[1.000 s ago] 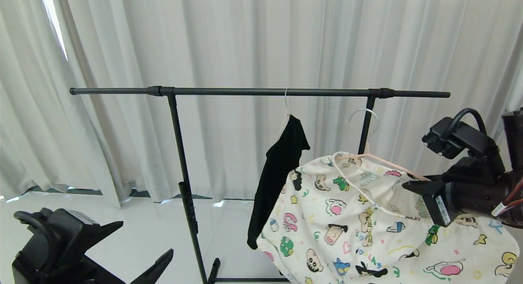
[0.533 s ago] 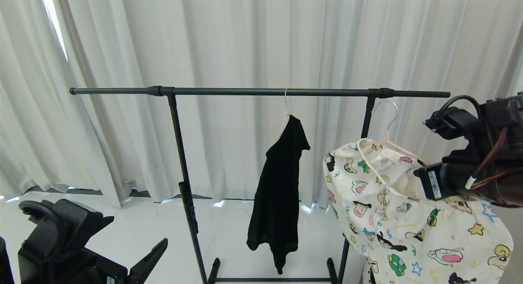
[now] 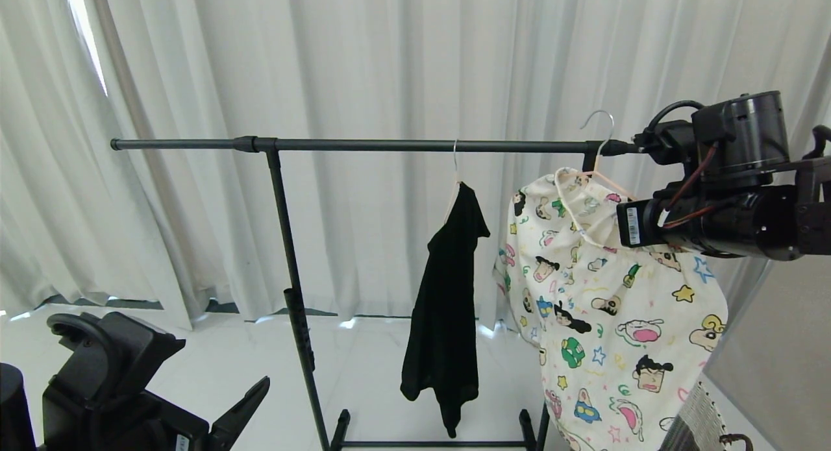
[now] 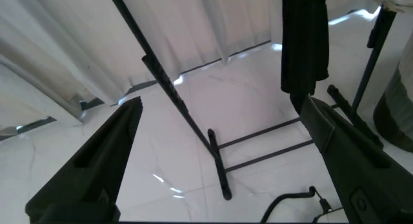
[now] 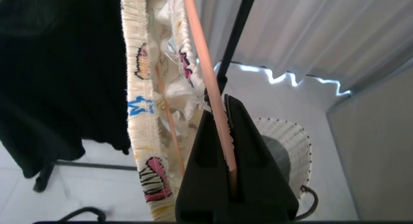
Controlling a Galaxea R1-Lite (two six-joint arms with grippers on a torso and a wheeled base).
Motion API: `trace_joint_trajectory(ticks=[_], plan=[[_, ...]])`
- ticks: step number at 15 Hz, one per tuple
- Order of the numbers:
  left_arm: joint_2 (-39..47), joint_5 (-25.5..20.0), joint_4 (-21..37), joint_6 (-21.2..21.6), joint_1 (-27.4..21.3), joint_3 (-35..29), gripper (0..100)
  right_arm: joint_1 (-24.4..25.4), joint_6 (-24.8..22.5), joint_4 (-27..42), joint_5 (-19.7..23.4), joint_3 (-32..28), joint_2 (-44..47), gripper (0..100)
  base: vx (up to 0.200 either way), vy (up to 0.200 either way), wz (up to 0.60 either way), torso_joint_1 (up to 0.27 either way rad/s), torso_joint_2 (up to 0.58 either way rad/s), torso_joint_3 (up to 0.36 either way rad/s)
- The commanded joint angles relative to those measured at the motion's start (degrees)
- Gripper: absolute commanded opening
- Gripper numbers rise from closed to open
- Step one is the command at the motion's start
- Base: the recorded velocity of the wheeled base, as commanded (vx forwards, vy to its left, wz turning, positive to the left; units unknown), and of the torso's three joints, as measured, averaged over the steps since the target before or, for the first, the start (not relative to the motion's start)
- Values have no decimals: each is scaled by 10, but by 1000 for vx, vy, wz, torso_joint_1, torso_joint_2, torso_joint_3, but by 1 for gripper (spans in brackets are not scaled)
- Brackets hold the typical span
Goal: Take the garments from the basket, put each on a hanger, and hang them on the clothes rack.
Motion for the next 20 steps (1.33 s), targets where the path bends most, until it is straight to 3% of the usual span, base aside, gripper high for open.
trace_joint_trajectory(ticks=[1, 15, 20], plan=[[2, -1, 0, -1, -2, 0, 100, -4, -1, -6, 1, -3, 16, 0, 0, 0, 0, 0, 0, 0], [-3, -1, 0, -1, -3, 1, 100, -11, -8, -6, 1, -2, 25, 0, 200, 0, 0, 2, 4, 1], [-5, -1, 0, -2, -3, 0, 100, -13, -12, -6, 1, -1, 32, 0, 0, 0, 0, 0, 0, 0]])
